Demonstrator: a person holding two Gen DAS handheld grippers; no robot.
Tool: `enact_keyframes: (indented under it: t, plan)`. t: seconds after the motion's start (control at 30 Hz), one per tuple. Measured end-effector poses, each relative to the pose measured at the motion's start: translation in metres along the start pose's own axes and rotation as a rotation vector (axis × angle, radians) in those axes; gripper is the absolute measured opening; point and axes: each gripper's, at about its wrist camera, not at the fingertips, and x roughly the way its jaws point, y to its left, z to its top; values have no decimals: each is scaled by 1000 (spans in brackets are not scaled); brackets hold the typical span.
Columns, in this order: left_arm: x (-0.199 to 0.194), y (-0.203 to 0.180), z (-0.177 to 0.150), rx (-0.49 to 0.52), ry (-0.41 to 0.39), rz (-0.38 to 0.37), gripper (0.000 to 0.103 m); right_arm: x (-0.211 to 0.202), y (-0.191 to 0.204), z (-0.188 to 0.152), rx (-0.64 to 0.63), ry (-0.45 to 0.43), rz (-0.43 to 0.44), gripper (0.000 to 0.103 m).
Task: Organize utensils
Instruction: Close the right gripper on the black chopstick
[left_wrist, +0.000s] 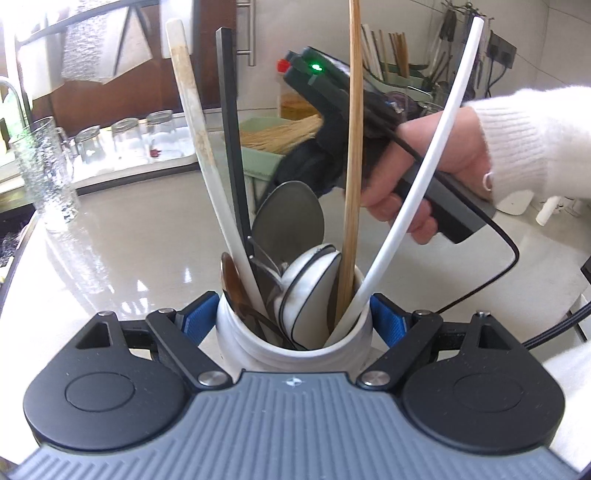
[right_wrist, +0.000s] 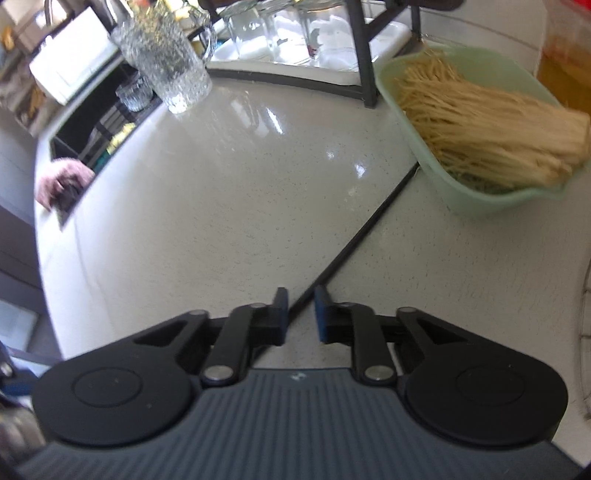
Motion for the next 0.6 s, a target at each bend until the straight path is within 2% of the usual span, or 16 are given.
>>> enact_keyframes:
  t: [0.17, 0.23, 0.43, 0.6]
  plan:
    - [-6, 16, -4, -6, -10, 5, 90, -4, -1, 0, -2, 21, -61, 11]
    - [-9, 21, -7, -7, -16, 8, 90, -8, -3, -2, 3, 26, -78, 3]
    - [-10, 28, -6, -14, -36, 15, 90, -19, -9, -19, 44, 52, -127, 3]
    - [-10, 37, -3, -27, -50, 28, 90, -34, -21, -28, 194, -15, -81, 4]
